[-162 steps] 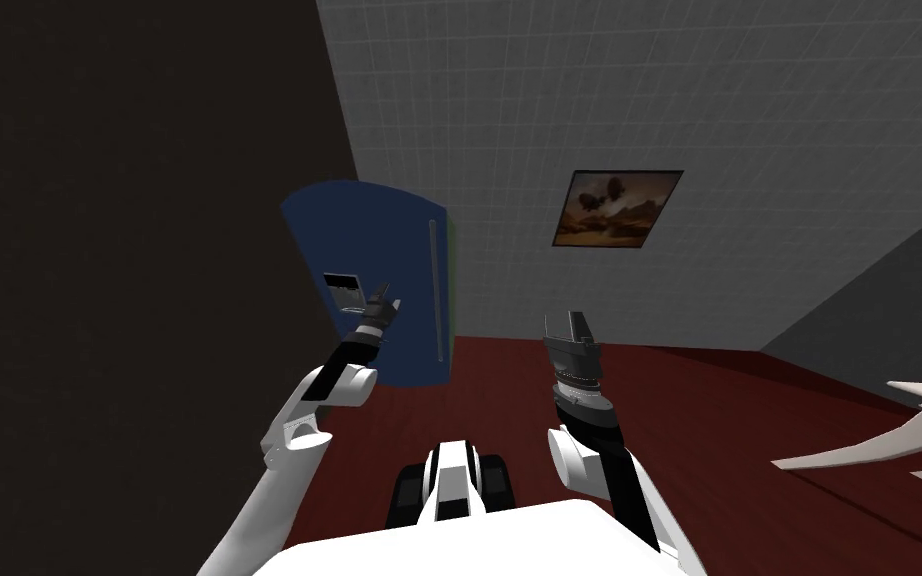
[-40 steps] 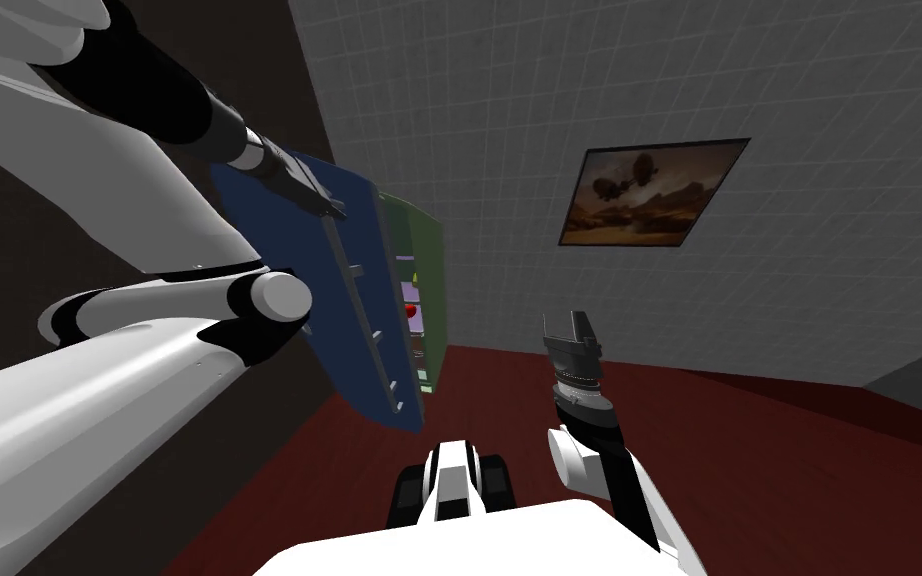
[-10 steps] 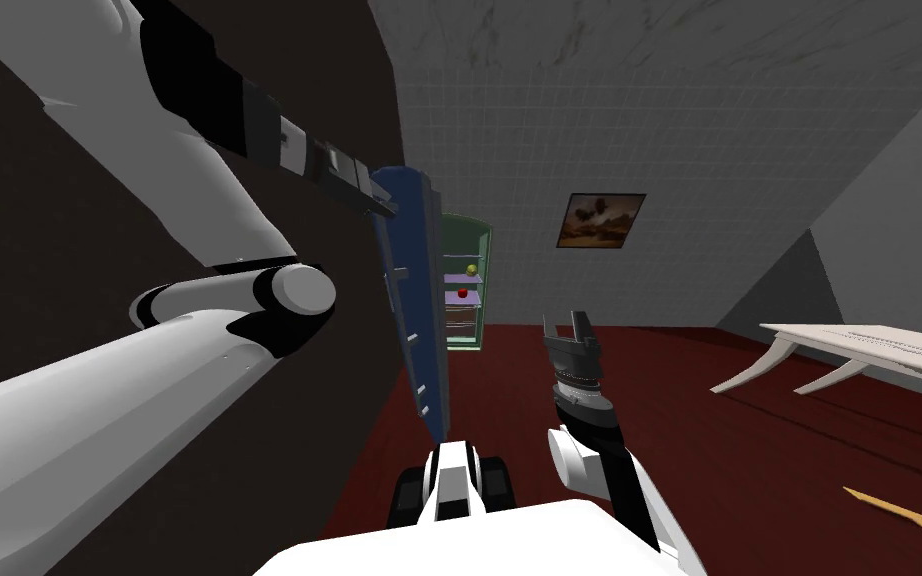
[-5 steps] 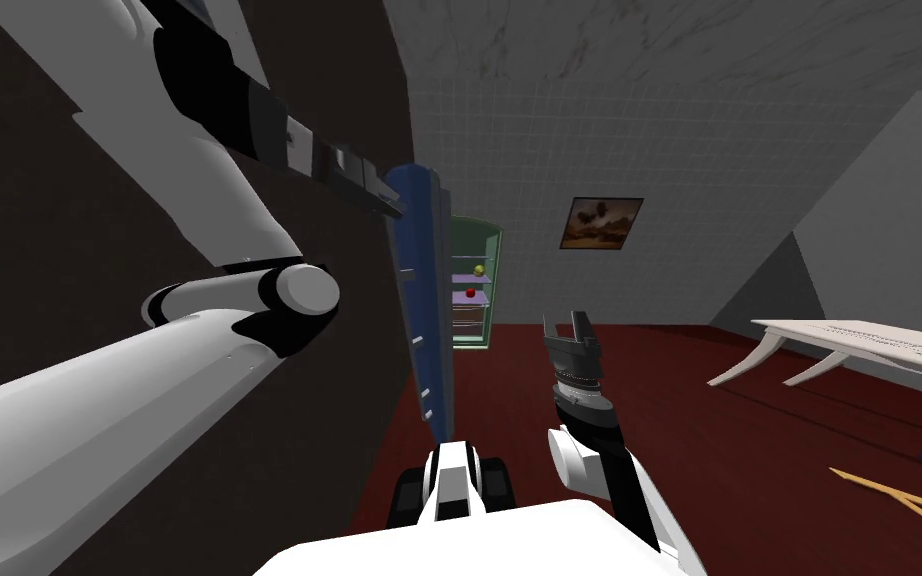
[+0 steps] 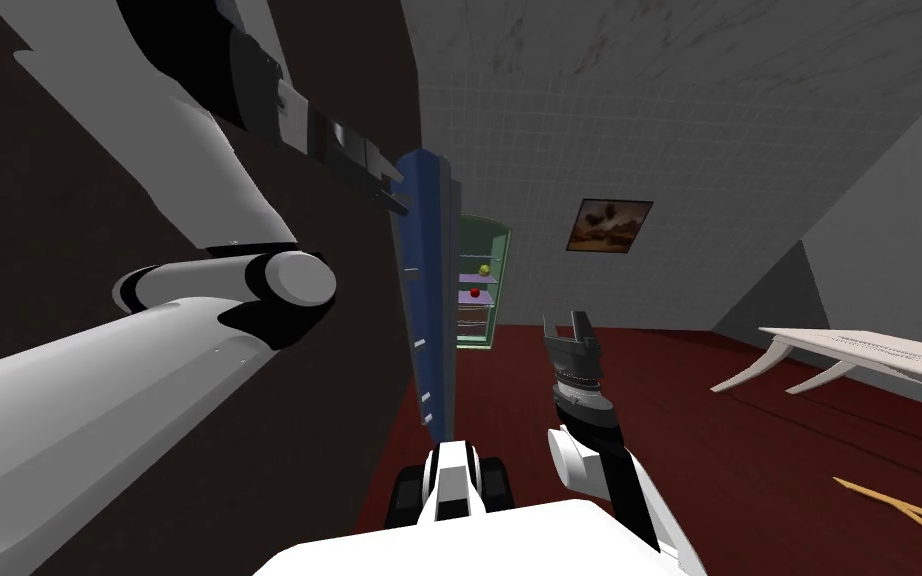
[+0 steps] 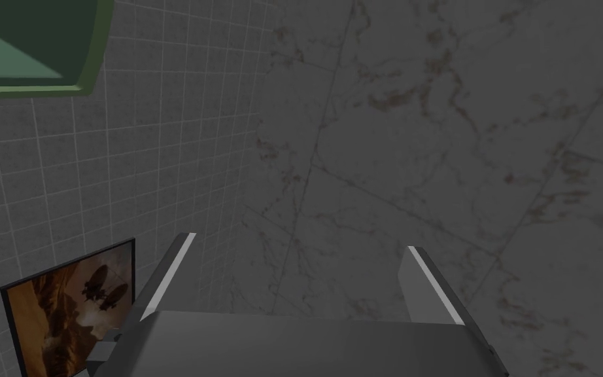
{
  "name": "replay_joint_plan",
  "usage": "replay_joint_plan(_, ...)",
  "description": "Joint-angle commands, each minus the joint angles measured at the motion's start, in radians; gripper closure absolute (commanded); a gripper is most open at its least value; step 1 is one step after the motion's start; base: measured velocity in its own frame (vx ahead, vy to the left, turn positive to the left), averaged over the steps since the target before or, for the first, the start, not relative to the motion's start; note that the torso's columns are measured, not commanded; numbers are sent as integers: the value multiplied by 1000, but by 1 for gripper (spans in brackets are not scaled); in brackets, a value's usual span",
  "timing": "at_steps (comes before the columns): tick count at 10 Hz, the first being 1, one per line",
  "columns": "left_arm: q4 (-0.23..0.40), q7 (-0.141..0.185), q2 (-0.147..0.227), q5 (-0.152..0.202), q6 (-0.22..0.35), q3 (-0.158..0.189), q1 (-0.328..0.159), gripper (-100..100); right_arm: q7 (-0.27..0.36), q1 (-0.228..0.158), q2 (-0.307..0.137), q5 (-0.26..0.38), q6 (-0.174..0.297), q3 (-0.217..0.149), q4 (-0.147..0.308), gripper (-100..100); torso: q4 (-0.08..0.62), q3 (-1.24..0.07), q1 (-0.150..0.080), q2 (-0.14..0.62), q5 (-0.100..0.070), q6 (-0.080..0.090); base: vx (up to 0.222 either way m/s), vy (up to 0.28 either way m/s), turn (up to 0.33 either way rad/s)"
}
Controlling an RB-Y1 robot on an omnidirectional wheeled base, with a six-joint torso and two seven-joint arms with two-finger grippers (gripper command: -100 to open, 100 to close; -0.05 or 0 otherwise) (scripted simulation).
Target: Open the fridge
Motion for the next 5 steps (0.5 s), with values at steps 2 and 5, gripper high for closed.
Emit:
replay_joint_plan(2, 29, 36, 18, 9, -4, -33, -62, -100, 0, 0, 0, 0, 0, 0, 0, 0, 8, -3, 6, 2, -1, 0, 15, 10, -7)
replay_joint_plan(5, 39, 50, 23, 13, -4, -46, -82, -100, 0, 0, 0, 0, 0, 0, 0, 0, 13, -5, 7, 2, 0, -1, 14, 12, -3)
